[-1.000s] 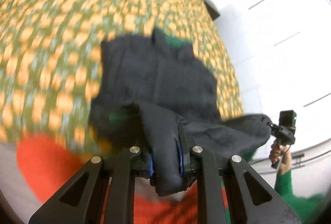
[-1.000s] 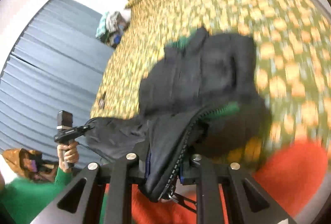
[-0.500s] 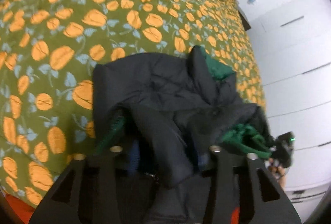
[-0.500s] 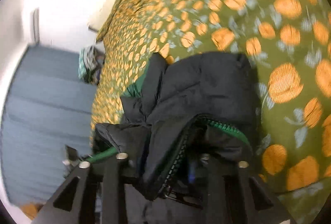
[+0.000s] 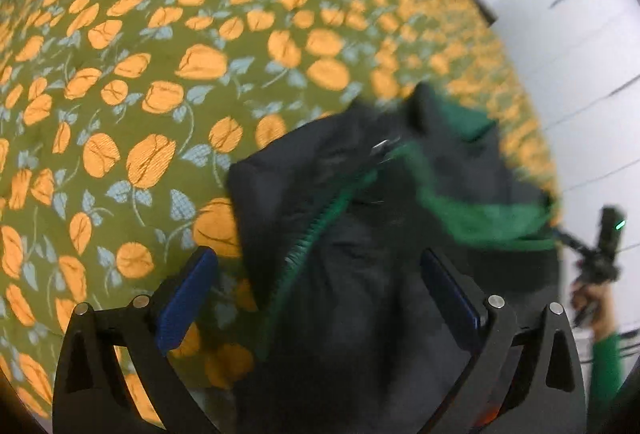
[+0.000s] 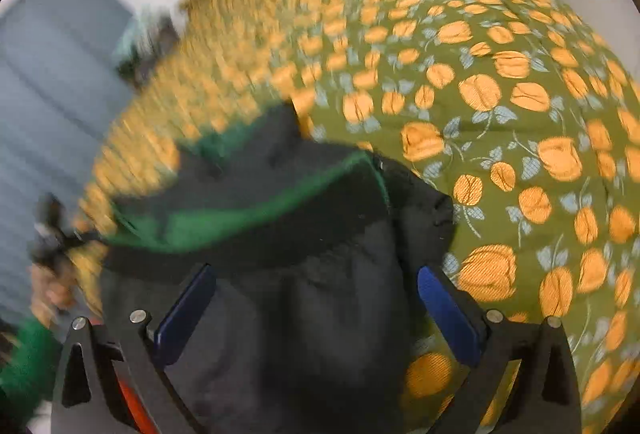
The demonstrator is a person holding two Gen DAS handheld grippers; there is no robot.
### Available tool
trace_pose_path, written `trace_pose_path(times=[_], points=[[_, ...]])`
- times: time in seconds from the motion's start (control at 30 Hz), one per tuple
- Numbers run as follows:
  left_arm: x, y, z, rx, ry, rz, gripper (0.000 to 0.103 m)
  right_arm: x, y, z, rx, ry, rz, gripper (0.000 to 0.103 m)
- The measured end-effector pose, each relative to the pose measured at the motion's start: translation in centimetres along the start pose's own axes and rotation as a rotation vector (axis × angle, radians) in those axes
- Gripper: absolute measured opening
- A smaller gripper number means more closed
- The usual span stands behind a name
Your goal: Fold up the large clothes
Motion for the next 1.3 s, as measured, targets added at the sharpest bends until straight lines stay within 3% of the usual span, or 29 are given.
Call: trace_pose_path(times=[0.03,0.1,0.17,0.2,0.27,0.43,0.57,0.73,0.87,1.03,1.3], points=[[0.3,0.0,1.0,0.001,-0.036,0.023,0.096,0.0,0.1,0.6,-0.021,0.017,-0.017,0.103],[0.8,0.3,1.9,-0.005,-0.053,0.059,0.065,-0.2,-0.1,2.9,-0.075,0.076,-0.032,0.102],[1.5,0.5,1.7,0.025,-0.145,0.065,0.030,-0.8,0.1,2.8,-0.071,0.069,-0.043,0.066],[1.9,0.5,1.2,0.049,-0.189,0.072,0.023,-1.6,0.1,2.2,-0.060,0.092,-0.057,0.037],[2.5,0.3,-0.4,0.104,-0.193,0.075,0.014,-3.3,-0.3,0.8,-0.028,0.184,-0.128,0.025],[5.1,-2.2,-4.7,0.314,-0.219,0.077,0.014,-7.0,-2.8,-4.4,0.178,0.310,-0.267,0.022],[5.9,-4.8,-2.4,0.380,-0.287,0.065,0.014,-6.6,-5.8,-4.9,0.285,0.336,-0.207,0.022],[3.1,-5.4,4.4,0.320,-0.353,-0.004,0.015,-2.9,-6.3,1.2,0.232,0.362,-0.097,0.022],[2.2,-4.0,7.8,0.323,-0.382,0.037,0.023,0.4,-4.2,6.1,0.171,0.313,0.014,0.022],[1.5,-3.5,9.3,0.341,-0.356,0.038,0.028,2.1,-2.9,8.9,0.173,0.267,0.043,0.025],[0.8,-3.3,10.4,0.376,-0.295,0.012,0.030,3.5,-1.7,10.6,0.253,0.222,0.086,0.026]])
Point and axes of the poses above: each gripper's, at about its wrist camera, not at the fingertips, and z roughly the way its jaws point, x to its right, y to its underside, the point moved 1 cm from there along z, roughly the way its jaws point, and after that the axes turned 2 degrees about -z, right-handed, at the moved point
